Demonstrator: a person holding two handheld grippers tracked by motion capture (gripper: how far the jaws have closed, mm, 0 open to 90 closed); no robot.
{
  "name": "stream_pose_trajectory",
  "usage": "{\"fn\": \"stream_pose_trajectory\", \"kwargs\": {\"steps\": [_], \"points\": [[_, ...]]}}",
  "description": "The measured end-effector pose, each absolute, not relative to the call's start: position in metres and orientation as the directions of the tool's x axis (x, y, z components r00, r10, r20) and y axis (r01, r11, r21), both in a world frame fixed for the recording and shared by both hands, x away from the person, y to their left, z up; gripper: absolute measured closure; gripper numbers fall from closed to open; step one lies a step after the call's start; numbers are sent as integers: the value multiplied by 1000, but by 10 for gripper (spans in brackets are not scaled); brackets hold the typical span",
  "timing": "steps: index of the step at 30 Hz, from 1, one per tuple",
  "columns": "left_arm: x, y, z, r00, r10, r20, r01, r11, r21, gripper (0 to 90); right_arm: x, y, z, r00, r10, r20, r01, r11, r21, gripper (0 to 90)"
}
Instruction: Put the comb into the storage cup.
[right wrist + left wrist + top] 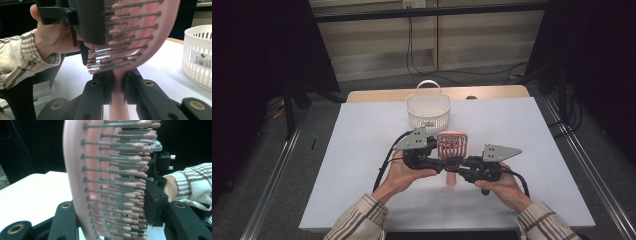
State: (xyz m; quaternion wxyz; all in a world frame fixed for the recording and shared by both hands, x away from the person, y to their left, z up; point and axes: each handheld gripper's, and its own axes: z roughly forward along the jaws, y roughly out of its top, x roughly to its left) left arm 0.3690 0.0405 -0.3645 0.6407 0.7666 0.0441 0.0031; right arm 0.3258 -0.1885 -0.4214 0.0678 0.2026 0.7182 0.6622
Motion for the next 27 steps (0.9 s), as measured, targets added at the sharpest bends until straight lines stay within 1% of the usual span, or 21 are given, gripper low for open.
{"fn": "stream_pose_trajectory", "kwargs": {"steps": [5,14,22,27], "points": [[367,39,-364,996,62,-67,77,-173,982,538,325,-189,-421,-908,382,170,201,43,979,791],[366,38,-364,992,71,-104,115,-156,981,612,325,-190,-421,-901,401,166,199,41,979,756],[365,38,-362,990,77,-120,130,-147,981,615,324,-190,-420,-898,407,164,194,34,980,753],[364,38,-360,990,86,-111,122,-148,981,616,324,-189,-419,-896,416,153,184,36,982,736]]}}
